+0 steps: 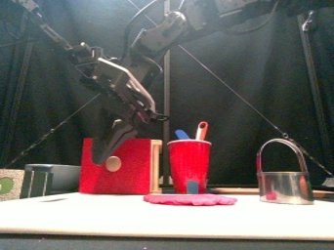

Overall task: Get the cutter from the drawer then cut the dough then place the extra dough in the bowl
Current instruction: Shut the drawer

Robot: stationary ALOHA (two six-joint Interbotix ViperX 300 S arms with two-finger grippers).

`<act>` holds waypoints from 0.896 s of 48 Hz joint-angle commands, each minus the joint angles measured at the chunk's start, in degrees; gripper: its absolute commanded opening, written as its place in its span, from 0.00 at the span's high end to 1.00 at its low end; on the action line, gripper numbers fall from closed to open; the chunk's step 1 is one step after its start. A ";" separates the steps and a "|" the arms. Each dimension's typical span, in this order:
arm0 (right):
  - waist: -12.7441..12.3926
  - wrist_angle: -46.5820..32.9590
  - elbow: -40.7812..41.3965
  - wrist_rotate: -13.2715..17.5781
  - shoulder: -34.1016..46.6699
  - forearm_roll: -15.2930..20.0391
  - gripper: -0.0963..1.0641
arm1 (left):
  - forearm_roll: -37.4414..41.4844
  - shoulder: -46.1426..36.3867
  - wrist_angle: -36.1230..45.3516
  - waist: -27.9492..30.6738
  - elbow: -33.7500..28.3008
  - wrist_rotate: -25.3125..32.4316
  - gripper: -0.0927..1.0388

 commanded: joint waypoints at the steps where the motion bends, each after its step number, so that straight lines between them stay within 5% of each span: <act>1: -0.44 0.26 -0.26 0.00 -1.85 -0.18 0.84 | 0.09 -0.70 -0.26 -0.18 -1.58 0.18 0.61; 43: -4.31 0.35 0.09 -0.62 -1.49 -5.01 0.84 | -0.09 -0.35 -0.26 -1.76 -1.14 1.05 0.61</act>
